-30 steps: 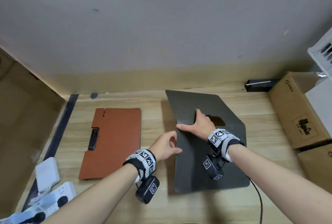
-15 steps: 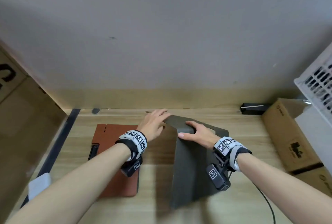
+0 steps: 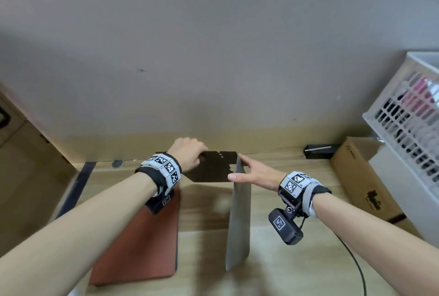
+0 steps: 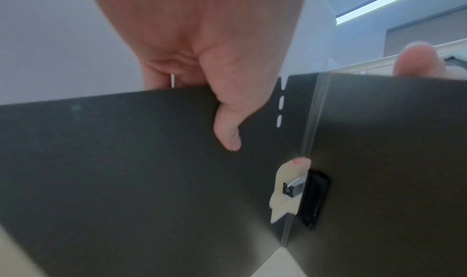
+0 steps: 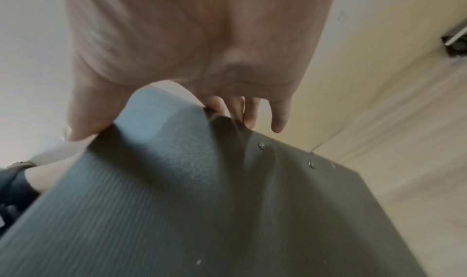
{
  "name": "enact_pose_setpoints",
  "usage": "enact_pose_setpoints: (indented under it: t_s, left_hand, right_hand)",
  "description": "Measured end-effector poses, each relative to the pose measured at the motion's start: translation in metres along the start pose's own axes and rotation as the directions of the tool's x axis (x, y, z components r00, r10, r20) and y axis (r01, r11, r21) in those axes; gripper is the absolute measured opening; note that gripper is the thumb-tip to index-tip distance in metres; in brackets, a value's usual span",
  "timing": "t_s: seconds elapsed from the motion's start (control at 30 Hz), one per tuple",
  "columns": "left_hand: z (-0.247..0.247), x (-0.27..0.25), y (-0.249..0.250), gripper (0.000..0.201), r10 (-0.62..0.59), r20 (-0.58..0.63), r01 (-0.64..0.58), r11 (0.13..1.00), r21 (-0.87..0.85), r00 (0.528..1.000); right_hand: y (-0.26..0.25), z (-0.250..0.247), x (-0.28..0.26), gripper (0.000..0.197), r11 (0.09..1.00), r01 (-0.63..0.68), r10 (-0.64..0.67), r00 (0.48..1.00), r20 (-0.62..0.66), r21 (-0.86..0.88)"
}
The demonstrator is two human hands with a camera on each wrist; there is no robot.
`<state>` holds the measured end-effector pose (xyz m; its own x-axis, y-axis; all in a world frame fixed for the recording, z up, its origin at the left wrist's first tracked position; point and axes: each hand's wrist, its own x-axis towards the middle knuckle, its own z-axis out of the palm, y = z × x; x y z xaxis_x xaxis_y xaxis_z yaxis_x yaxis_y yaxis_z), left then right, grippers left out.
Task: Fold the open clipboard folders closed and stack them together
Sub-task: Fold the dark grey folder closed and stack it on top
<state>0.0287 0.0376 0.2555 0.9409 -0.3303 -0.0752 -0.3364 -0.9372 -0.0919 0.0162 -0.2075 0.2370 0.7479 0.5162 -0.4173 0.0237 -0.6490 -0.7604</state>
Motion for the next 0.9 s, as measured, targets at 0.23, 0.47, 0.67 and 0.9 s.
enact_pose_setpoints:
  t_s: [0.23, 0.47, 0.67, 0.9]
  left_hand:
    - [-0.026, 0.003, -0.007, 0.019, -0.029, 0.095, 0.023, 0.998, 0.055, 0.995]
    - [-0.038, 0.002, -0.017, 0.018, -0.027, 0.231, 0.028, 1.000, -0.002, 0.973]
    - [-0.015, 0.005, -0.005, 0.026, -0.020, 0.379, 0.104, 0.974, -0.203, 0.925]
    - [0.066, -0.007, -0.001, 0.023, 0.010, 0.556, 0.259, 0.878, -0.402, 0.831]
  right_hand:
    - [-0.030, -0.031, -0.008, 0.045, 0.975, 0.046, -0.041, 0.999, 0.027, -0.217]
    - [-0.029, -0.063, -0.008, 0.030, 0.765, 0.071, -0.102, 0.995, -0.010, -0.640]
    - [-0.008, -0.066, 0.007, 0.025, 0.792, -0.008, -0.017, 0.999, -0.035, -0.610]
    - [0.045, -0.011, 0.035, 0.055, 0.815, -0.079, 0.117, 0.993, 0.030, -0.574]
